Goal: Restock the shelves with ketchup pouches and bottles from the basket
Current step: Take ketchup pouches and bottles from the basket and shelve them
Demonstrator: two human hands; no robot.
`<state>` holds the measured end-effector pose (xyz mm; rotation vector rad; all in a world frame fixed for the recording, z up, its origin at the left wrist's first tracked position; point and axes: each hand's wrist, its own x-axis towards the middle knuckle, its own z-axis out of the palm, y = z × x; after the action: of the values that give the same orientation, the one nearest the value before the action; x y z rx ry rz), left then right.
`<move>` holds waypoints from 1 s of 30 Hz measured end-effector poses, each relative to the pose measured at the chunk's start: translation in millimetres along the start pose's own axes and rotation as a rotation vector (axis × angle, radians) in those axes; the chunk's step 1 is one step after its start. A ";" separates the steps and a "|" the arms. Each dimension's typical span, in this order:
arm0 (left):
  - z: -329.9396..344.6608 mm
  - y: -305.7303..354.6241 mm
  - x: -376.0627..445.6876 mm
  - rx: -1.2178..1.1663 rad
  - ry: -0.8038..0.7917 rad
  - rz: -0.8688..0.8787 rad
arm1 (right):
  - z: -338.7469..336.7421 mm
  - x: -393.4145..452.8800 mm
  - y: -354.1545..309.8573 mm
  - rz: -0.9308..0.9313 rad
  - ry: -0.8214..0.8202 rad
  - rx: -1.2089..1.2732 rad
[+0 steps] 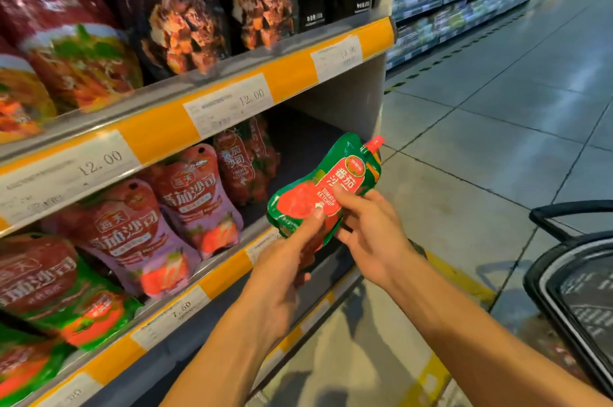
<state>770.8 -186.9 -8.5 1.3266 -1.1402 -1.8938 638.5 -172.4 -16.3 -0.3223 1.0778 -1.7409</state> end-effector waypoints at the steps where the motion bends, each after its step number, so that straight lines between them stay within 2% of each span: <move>1: -3.1 0.4 1.7 0.068 0.014 0.049 | 0.8 4.3 -3.4 -0.029 0.011 -0.021; 4: -15.2 1.7 12.4 0.297 0.170 0.331 | 6.1 21.5 -15.7 -0.120 0.070 -0.103; 7: -31.3 -0.8 24.4 0.898 0.429 0.742 | 12.1 43.0 -23.8 -0.210 0.090 -0.191; 8: -34.9 -1.5 26.5 1.086 0.469 0.797 | 15.5 50.9 -24.9 -0.244 0.072 -0.228; 11: -40.2 -10.0 30.8 1.464 0.422 0.617 | 29.2 73.2 -27.4 -0.319 0.023 -0.357; 14: -40.8 -15.7 36.1 1.635 0.379 0.572 | 41.6 96.2 -28.8 -0.357 -0.038 -0.502; 18: -36.3 -13.4 38.2 1.676 0.362 0.536 | 56.6 115.0 -32.1 -0.347 -0.186 -0.591; 24: -32.8 -10.2 36.5 1.705 0.338 0.479 | 65.9 132.9 -18.2 -0.364 -0.325 -0.732; 27: -33.9 -10.1 37.7 1.697 0.322 0.480 | 57.4 134.9 -13.5 -0.374 -0.409 -0.904; 30: -33.0 -10.4 37.7 1.714 0.338 0.503 | 38.3 132.3 -0.6 -0.383 -0.402 -1.048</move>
<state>788.5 -223.2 -39.9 1.6179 -2.6471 0.0489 604.1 -305.2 -28.9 -1.5321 1.6036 -1.1756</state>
